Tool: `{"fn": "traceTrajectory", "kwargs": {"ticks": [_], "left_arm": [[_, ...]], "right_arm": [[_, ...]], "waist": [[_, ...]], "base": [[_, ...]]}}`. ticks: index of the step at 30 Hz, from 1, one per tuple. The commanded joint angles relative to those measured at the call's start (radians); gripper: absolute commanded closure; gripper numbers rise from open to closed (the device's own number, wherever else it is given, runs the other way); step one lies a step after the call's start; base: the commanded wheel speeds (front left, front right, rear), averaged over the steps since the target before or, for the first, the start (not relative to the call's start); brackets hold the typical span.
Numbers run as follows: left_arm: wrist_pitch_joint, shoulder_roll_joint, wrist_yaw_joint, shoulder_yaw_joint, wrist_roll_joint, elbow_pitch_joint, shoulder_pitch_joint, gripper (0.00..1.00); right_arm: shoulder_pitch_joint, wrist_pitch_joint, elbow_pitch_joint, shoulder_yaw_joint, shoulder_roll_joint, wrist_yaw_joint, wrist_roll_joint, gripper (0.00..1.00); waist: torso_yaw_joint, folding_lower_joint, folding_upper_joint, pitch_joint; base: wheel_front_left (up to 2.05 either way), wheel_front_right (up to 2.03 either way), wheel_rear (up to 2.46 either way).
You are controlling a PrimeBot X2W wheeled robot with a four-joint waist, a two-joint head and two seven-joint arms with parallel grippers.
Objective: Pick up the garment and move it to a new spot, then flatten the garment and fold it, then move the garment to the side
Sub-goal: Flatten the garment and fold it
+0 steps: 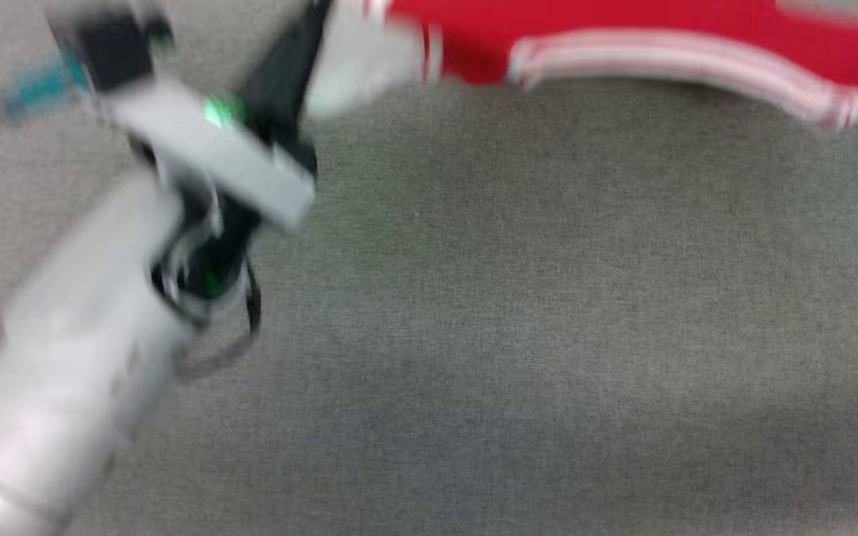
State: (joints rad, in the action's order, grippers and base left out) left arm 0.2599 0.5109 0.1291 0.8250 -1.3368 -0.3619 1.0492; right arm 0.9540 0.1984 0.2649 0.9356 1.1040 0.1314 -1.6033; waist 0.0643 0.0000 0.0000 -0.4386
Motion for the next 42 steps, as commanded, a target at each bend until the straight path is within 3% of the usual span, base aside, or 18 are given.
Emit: {"fn": "traceTrajectory", "kwargs": {"ticks": [1, 4, 11, 19, 31, 36, 42], "left_arm": [[0.005, 0.016, 0.002, -0.015, -0.011, 0.033, -0.075, 1.00], [0.006, 0.037, 0.002, -0.050, -0.017, 0.117, -0.227, 1.00], [0.006, 0.083, 0.002, -0.056, -0.033, 0.302, -0.474, 1.00], [0.004, 0.129, 0.003, -0.081, -0.011, 0.436, -0.684, 1.00], [-0.014, 0.286, 0.003, -0.004, -0.015, 0.640, -0.867, 1.00], [-0.038, 0.345, -0.005, 0.008, -0.027, 0.727, -0.906, 1.00], [-0.068, 0.335, -0.031, 0.018, -0.023, 0.714, -0.882, 1.00]], "right_arm": [[-0.061, 0.015, -0.046, 0.012, 0.042, -0.001, -0.021, 1.00], [-0.165, 0.034, -0.152, 0.039, 0.117, -0.001, -0.049, 1.00], [-0.308, 0.054, -0.298, 0.095, 0.223, -0.001, -0.095, 1.00], [-0.433, 0.062, -0.441, 0.177, 0.304, -0.001, -0.124, 1.00], [-0.557, 0.066, -0.561, 0.248, 0.345, -0.001, -0.147, 1.00], [-0.586, 0.066, -0.554, 0.251, 0.346, -0.001, -0.137, 1.00], [-0.590, 0.029, -0.526, 0.247, 0.346, -0.001, -0.126, 1.00]], "waist": [[-0.015, 0.0000, 0.0000, 0.022], [-0.019, 0.0000, 0.0000, 0.035], [-0.026, 0.0000, 0.0000, 0.045], [-0.033, 0.0000, 0.0000, 0.056], [-0.024, 0.0000, 0.0000, 0.057], [-0.020, 0.0000, 0.0000, 0.053], [-0.016, 0.0000, 0.0000, 0.046]], "base": [[0.00, 0.00, 0.00], [0.00, 0.00, 0.00], [0.00, 0.00, 0.00], [0.00, 0.00, 0.00], [0.00, 0.00, 0.00], [0.00, 0.00, 0.00], [0.00, 0.00, 0.00]]}}
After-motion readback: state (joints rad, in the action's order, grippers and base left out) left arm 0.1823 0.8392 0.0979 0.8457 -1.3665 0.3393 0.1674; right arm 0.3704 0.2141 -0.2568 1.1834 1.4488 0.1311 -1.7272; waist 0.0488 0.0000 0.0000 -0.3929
